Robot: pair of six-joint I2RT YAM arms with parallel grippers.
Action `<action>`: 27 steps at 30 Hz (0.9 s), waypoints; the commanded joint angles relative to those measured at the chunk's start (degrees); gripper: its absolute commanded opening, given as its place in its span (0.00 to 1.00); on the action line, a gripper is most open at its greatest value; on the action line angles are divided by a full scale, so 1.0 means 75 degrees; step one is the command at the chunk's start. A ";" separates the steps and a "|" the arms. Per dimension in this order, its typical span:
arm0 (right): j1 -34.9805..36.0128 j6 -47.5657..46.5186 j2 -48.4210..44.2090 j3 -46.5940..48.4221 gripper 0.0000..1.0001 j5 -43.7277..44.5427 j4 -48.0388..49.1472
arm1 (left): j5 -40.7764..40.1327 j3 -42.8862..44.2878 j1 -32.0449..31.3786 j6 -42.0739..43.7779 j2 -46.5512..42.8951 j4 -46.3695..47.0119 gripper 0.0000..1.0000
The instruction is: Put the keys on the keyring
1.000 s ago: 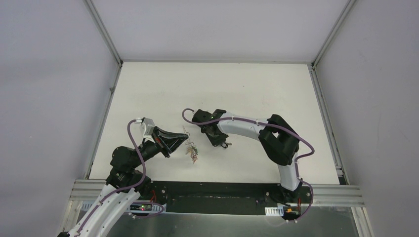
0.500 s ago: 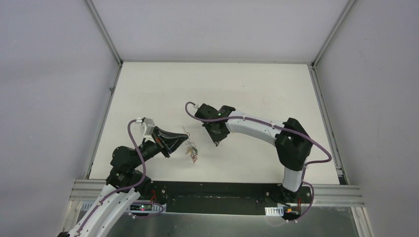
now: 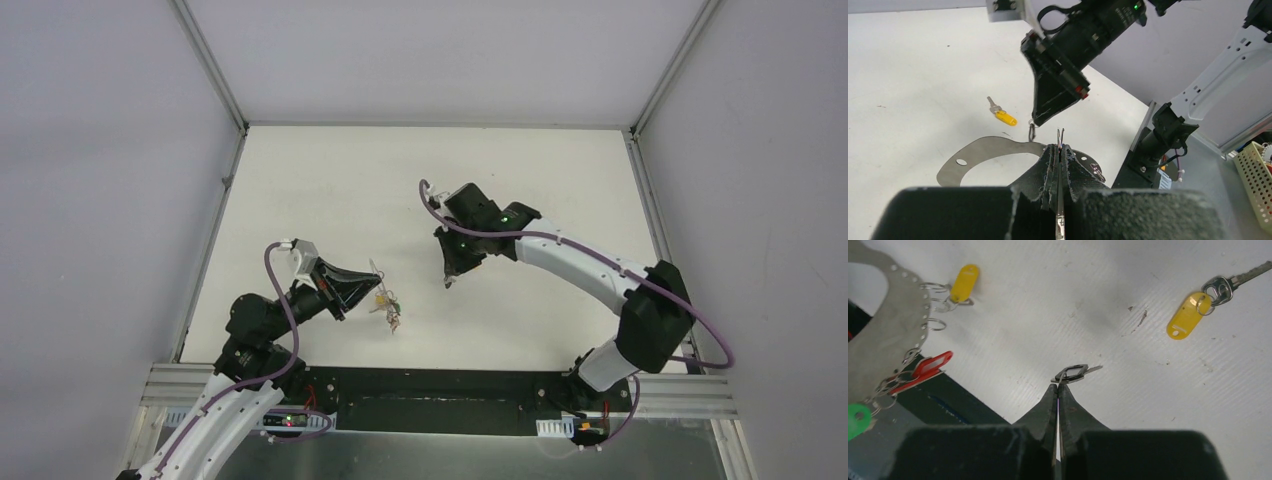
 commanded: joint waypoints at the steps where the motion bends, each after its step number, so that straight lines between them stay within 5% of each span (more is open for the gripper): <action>1: -0.0292 -0.0439 -0.1003 -0.0292 0.00 -0.1287 0.0923 | 0.0105 0.0506 -0.0040 0.0603 -0.0031 0.0117 0.00; 11: -0.0648 -0.0283 -0.1957 -0.0739 0.00 -0.2919 0.1451 | 0.0492 0.1296 -0.0040 0.1998 0.0453 -0.0869 0.00; 27: -0.0855 -0.0176 -0.2646 -0.0778 0.00 -0.4408 0.1909 | 0.1787 0.1877 -0.0040 0.2818 0.1830 -0.0504 0.00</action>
